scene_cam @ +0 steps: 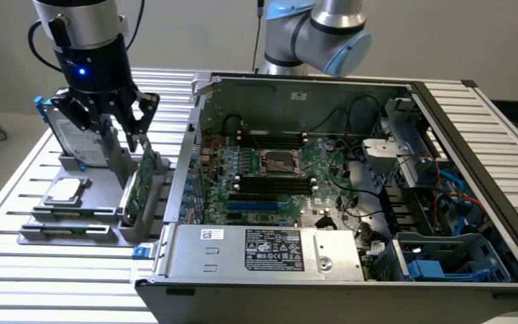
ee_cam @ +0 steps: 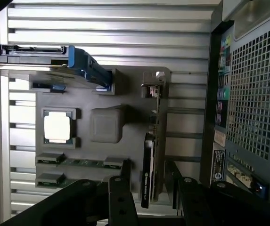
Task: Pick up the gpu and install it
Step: 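Pick up the gpu and move the gpu toward the slot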
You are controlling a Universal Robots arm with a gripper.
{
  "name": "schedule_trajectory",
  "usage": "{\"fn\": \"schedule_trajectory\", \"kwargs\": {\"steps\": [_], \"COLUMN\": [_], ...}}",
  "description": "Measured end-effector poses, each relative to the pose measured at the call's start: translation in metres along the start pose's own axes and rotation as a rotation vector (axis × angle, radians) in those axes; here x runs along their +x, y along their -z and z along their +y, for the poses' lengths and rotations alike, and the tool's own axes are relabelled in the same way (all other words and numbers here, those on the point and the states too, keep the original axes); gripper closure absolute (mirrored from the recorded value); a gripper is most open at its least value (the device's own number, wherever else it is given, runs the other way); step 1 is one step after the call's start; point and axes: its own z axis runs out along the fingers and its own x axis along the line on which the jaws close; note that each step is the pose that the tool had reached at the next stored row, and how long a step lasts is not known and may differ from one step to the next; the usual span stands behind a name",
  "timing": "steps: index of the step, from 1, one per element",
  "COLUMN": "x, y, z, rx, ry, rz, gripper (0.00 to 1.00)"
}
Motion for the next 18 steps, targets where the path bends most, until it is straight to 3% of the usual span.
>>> {"fn": "schedule_trajectory", "kwargs": {"steps": [18], "x": [-0.002], "y": [-0.0327], "z": [-0.0015], "rx": [0.0015], "ry": [0.024], "rz": [0.0002], "gripper": [0.58]}}
